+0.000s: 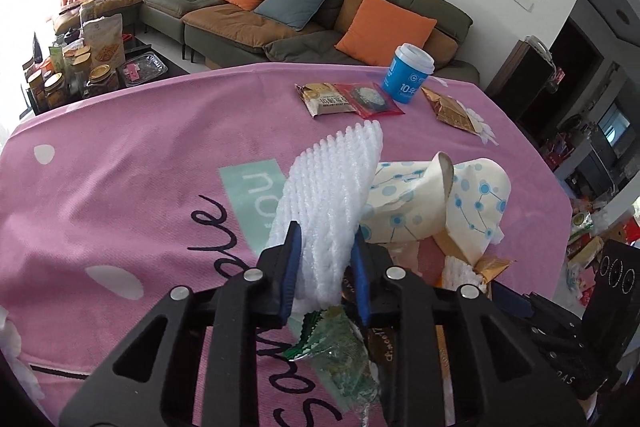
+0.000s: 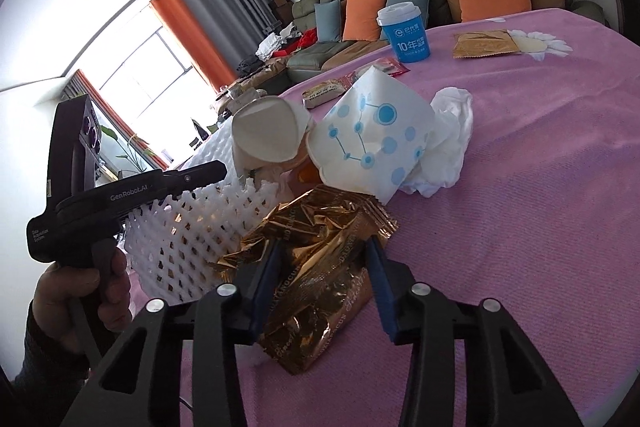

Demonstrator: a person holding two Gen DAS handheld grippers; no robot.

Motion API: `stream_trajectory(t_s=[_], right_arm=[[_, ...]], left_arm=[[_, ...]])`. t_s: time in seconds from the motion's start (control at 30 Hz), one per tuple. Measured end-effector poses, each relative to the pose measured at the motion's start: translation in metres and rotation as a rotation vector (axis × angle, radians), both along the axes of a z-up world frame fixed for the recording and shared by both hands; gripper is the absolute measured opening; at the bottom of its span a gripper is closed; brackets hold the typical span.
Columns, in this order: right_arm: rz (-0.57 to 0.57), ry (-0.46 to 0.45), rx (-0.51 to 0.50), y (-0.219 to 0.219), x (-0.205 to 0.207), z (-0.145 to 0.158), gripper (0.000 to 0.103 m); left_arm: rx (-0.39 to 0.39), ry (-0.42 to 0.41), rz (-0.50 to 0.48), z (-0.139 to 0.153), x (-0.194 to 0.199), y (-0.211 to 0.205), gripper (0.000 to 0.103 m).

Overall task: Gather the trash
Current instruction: 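Grasp the white foam net with the left tool while the right tool grasps the gold foil bag, then lift the white foam net with the left tool while the right tool holds the gold foil bag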

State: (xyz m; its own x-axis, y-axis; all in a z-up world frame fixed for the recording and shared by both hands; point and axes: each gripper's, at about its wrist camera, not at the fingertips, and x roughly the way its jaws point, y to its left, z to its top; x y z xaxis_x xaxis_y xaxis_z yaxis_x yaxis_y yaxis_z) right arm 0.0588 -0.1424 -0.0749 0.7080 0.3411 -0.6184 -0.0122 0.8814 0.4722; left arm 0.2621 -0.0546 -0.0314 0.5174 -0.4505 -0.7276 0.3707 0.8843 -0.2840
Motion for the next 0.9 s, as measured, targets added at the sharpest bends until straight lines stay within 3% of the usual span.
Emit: stream_trajectory(t_s=[0.3, 0.57, 0.9], right_arm=[[0.015, -0.037, 0.057, -0.009, 0.000, 0.003, 0.017], [-0.019, -0.104, 0.008, -0.015, -0.009, 0.024, 0.016], [-0.023, -0.125, -0.036, -0.023, -0.008, 0.030, 0.015]], left_arm=[[-0.065, -0.059, 0.036, 0.018, -0.012, 0.021, 0.017], [-0.153, -0.095, 0.064, 0.043, -0.021, 0.051, 0.016], [-0.179, -0.152, 0.102, 0.054, -0.029, 0.074, 0.017]])
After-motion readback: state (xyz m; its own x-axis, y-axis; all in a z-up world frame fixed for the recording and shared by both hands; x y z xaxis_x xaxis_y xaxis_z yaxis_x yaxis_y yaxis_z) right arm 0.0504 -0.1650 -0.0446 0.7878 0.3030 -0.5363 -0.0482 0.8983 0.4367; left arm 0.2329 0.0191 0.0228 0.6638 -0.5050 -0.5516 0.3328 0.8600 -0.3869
